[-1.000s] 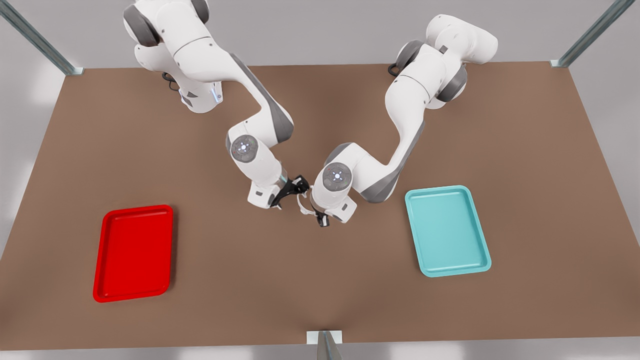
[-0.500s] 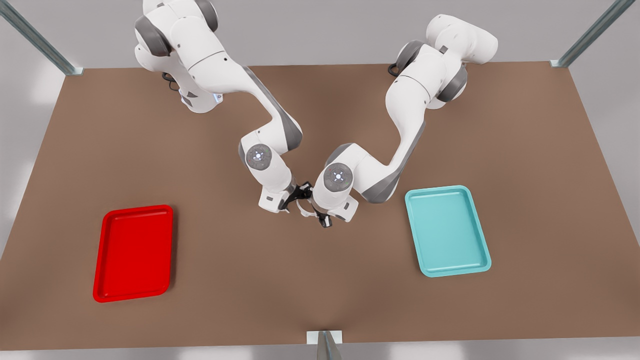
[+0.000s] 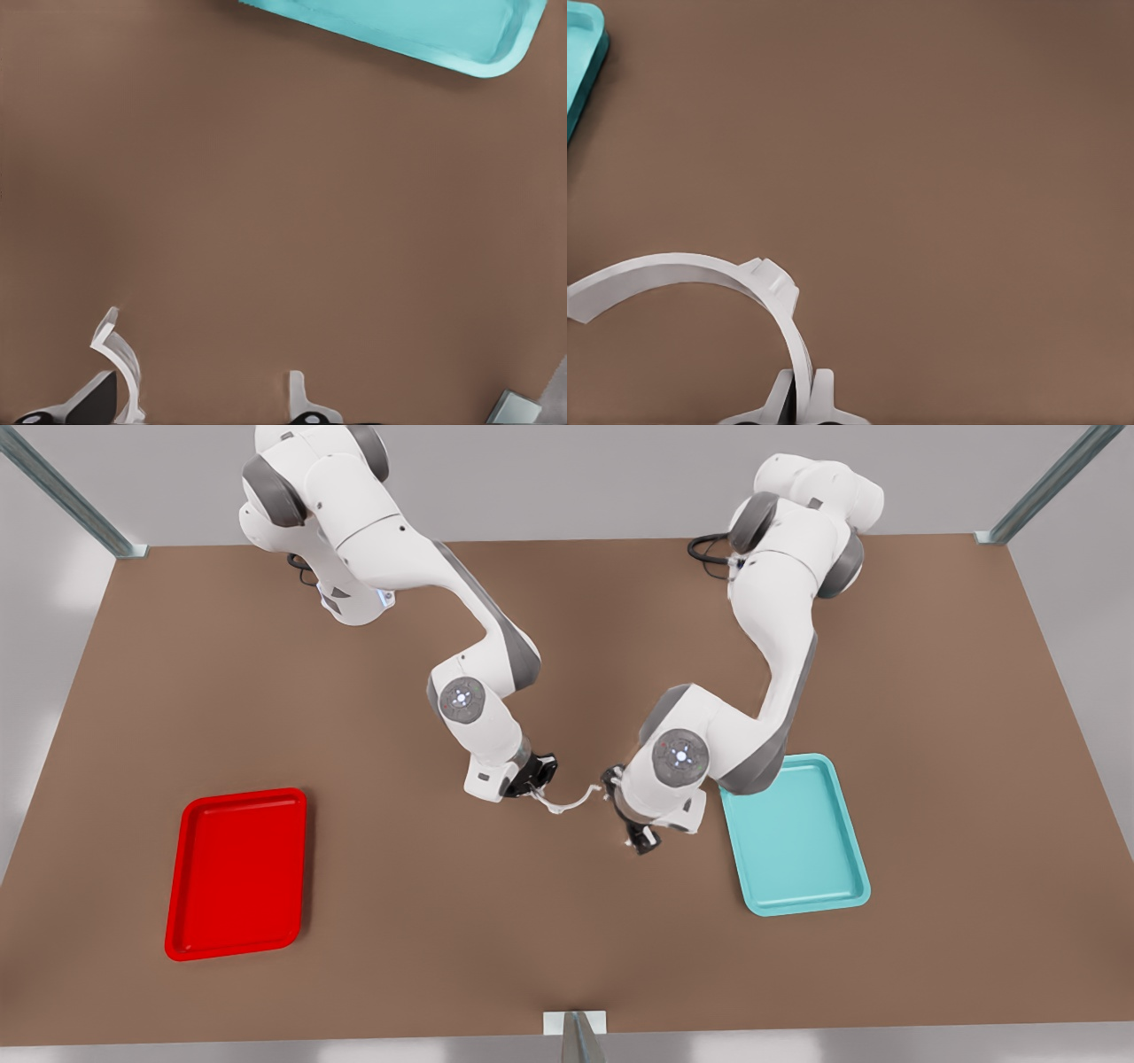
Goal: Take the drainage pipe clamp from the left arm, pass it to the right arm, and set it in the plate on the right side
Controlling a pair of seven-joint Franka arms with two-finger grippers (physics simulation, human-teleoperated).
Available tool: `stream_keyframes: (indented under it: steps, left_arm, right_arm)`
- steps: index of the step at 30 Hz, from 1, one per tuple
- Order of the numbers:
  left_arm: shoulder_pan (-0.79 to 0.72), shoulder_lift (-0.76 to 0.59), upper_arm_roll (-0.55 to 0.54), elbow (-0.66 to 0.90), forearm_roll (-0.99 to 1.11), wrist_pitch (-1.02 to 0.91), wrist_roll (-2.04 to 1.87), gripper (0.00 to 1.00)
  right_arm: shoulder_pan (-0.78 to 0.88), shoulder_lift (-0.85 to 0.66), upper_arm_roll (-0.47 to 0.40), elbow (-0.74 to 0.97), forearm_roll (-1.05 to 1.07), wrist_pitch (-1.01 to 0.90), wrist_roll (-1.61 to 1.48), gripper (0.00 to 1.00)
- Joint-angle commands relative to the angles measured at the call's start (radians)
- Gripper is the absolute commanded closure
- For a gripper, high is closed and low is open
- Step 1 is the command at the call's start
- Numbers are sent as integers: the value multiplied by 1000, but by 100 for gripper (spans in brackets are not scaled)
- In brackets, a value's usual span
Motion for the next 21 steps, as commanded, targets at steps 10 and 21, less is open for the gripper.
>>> stream_keyframes:
  steps: [10, 21]
  left_arm:
    - [454, -553, -69, -501, 74, -299, 2552, 0]
    - [517, -485, -72, -347, 13, -420, 2606, 0]
  right_arm:
    - [-314, -161, -105, -148, -205, -235, -304, 79]
    - [-649, 61, -123, 42, -395, -215, -700, 79]
